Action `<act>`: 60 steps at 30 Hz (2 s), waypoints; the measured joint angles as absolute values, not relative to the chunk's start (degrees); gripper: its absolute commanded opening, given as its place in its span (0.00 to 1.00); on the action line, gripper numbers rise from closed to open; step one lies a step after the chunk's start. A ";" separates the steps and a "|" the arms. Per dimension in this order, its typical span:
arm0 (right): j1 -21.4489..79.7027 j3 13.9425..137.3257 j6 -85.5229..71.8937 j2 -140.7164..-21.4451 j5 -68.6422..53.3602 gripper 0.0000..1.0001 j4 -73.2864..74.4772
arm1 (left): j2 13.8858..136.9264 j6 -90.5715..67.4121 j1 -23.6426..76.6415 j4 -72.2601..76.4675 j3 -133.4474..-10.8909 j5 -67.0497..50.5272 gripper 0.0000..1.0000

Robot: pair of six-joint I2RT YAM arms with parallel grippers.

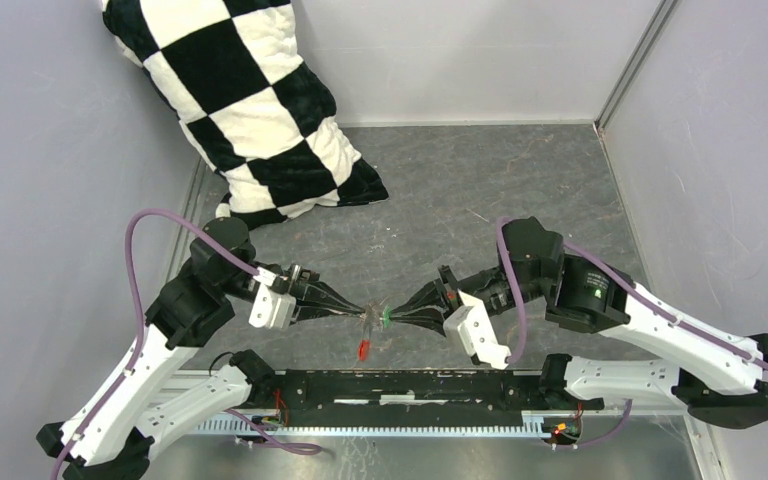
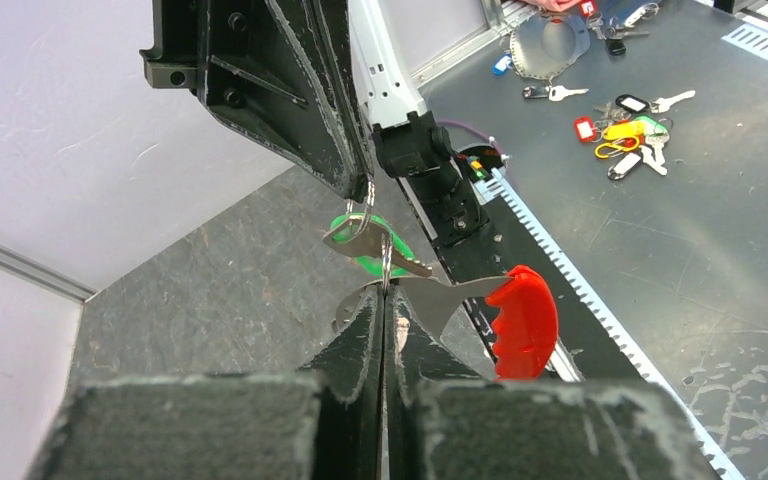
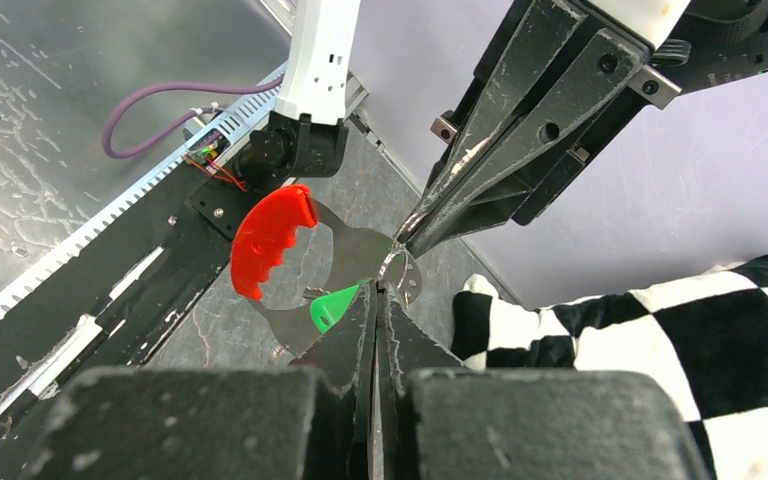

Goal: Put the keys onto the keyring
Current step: Adjust the key at the center of the board.

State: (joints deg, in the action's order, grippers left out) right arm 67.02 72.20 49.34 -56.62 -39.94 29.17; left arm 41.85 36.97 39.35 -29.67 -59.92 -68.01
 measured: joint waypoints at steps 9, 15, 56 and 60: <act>67.09 72.23 49.15 -58.26 -40.23 0.01 29.15 | 41.85 36.38 39.35 -29.67 -59.79 -67.77 0.02; 67.11 72.77 48.86 -58.61 -40.56 0.01 28.77 | 41.82 35.79 39.35 -29.69 -59.68 -67.72 0.02; 67.40 57.80 46.87 -58.11 -28.38 0.01 35.70 | 44.51 42.52 39.35 -46.83 -60.58 -72.44 0.02; 64.60 38.30 41.52 -56.40 -25.36 0.01 26.50 | 44.18 46.13 39.35 -51.20 -60.58 -71.94 0.02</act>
